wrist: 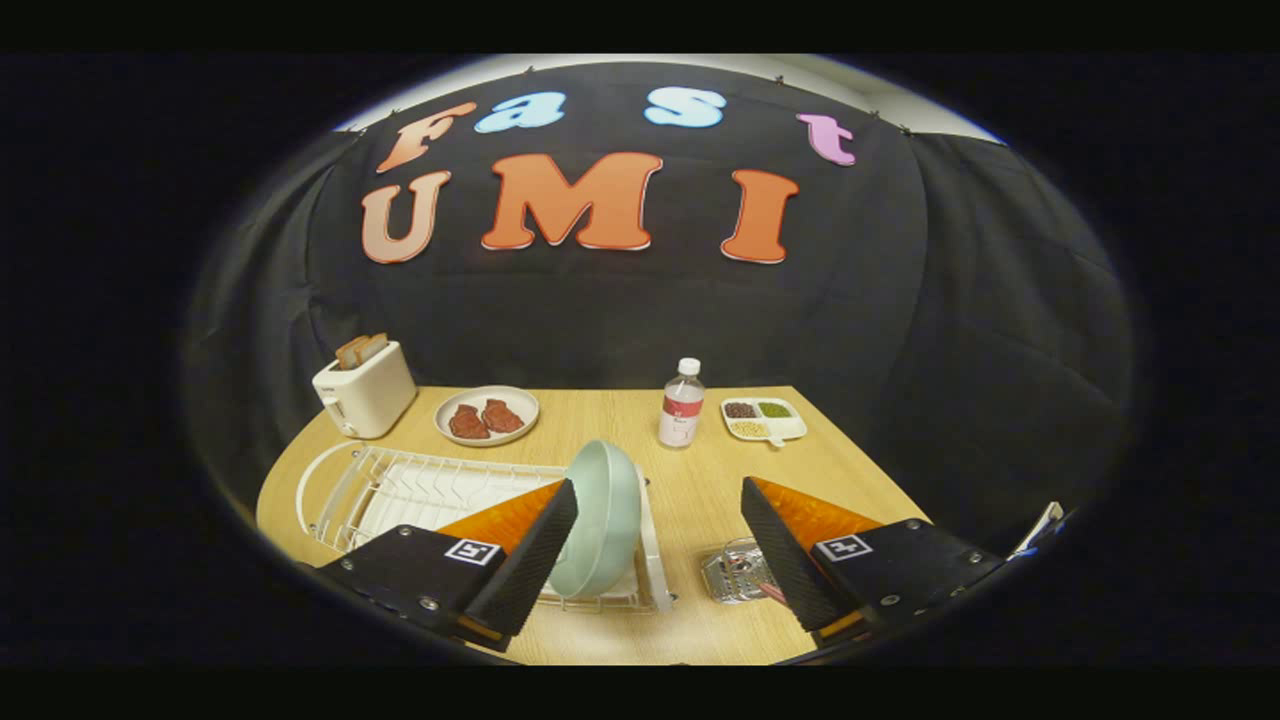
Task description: Take the plate from the dish rack, then take the spoon from the basket and place it into the plate.
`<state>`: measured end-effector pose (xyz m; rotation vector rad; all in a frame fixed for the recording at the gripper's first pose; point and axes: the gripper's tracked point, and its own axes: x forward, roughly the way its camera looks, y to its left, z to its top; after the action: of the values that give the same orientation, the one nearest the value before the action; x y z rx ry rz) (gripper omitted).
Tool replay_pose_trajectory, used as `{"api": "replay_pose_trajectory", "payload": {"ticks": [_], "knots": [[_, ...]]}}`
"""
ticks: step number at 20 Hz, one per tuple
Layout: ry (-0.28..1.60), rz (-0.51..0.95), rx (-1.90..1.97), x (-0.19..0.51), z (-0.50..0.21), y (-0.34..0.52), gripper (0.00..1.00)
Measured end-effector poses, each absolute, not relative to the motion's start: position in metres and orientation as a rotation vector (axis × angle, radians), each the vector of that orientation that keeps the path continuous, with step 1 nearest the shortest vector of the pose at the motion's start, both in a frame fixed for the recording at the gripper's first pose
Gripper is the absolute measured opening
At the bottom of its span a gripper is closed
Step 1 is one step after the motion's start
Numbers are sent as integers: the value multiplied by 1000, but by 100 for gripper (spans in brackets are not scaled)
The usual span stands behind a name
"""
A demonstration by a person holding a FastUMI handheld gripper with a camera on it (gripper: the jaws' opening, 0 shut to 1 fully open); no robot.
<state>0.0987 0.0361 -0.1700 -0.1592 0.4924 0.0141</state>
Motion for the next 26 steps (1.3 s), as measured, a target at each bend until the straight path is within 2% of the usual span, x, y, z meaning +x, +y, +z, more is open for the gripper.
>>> {"api": "replay_pose_trajectory", "payload": {"ticks": [9,15,17,18,26], "knots": [[656,30,-169,122,-230,52,98],[709,24,-187,125,-246,56,70],[731,11,-191,123,-249,56,56],[734,1,-201,122,-250,55,44],[682,-49,-313,127,-231,66,30]]}}
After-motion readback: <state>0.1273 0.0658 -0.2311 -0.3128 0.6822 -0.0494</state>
